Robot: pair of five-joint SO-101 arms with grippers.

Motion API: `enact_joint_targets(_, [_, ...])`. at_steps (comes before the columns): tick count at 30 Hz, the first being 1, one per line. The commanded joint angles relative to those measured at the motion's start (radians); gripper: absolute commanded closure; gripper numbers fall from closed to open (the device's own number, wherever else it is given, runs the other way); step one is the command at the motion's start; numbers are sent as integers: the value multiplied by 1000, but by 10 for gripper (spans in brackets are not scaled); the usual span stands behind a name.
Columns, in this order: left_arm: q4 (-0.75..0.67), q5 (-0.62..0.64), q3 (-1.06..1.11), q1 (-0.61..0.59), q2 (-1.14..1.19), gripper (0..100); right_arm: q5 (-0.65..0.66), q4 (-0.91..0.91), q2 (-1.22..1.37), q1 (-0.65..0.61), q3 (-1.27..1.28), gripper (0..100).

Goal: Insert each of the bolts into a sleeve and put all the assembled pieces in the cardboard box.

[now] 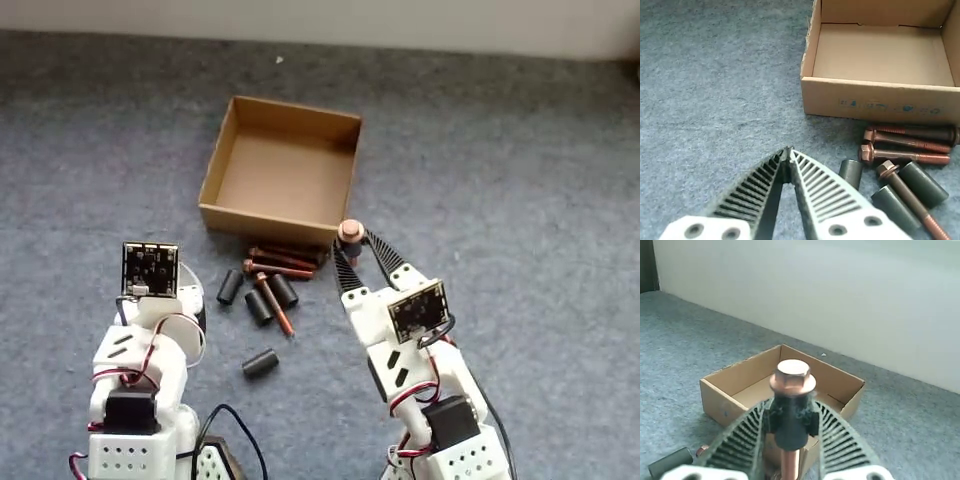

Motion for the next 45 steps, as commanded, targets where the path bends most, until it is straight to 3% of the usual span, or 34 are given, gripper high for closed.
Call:
enact_joint_targets(1, [-14, -17, -4, -10, -7, 986, -14, -25, 120, 13, -177, 992])
enact_joint_targets(14, [-14, -17, -12, -15, -7, 986, -15, -27, 1127, 8, -845, 992])
enact_joint_targets(25, [-18, -18, -15, -33, -7, 986, -15, -27, 1813, -19, -1354, 992])
enact_joint_targets(30, [-38, -18, -10, -61, -7, 986, -11, -27, 1962, -18, -1429, 992])
enact_joint_targets(39, [-40, -18, -8, -59, -7, 986, -14, -19, 1975, -7, -1428, 987])
enact_joint_targets(45, [-41, -18, -8, -59, -7, 986, -15, 85, 1972, -5, -1435, 868])
